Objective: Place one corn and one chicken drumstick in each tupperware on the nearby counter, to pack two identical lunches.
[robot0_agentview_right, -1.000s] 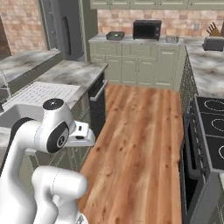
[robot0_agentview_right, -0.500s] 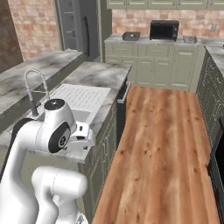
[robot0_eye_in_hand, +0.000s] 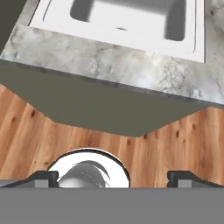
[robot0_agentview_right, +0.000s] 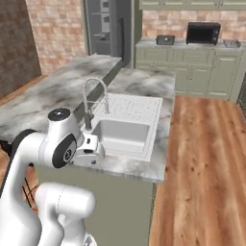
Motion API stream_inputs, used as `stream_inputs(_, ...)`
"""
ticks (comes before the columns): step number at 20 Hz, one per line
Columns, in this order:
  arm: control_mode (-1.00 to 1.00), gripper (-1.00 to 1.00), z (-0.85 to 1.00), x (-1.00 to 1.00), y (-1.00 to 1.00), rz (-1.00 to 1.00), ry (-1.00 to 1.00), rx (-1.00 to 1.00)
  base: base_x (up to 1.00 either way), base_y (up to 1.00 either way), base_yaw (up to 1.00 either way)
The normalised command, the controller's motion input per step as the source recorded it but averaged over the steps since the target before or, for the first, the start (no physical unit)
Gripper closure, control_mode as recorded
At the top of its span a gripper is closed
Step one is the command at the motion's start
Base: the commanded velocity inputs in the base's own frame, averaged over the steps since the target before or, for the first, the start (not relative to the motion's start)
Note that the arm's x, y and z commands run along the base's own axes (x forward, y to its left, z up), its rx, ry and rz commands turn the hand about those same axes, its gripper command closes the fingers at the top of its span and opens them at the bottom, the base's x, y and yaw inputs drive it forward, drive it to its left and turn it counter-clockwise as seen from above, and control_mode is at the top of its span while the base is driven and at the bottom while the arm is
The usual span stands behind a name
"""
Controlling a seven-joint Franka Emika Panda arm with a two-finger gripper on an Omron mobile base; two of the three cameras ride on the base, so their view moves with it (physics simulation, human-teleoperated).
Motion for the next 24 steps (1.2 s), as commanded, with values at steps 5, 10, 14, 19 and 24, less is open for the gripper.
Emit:
stream_inputs(5, 1.00, -1.00, 0.00, 0.00, 0.00, 0.00, 0.00, 0.00, 0.03, 1.00, 0.00)
stream_inputs(10, 1.00, -1.00, 0.00, 0.00, 0.00, 0.00, 0.00, 0.00, 0.10, 1.00, 0.00)
stream_inputs(14, 1.00, -1.00, 0.00, 0.00, 0.00, 0.00, 0.00, 0.00, 0.17, 1.00, 0.00)
stream_inputs(19, 1.00, -1.00, 0.00, 0.00, 0.00, 0.00, 0.00, 0.00, 0.27, 1.00, 0.00)
stream_inputs(24, 1.00, -1.00, 0.00, 0.00, 0.00, 0.00, 0.00, 0.00, 0.32, 1.00, 0.00)
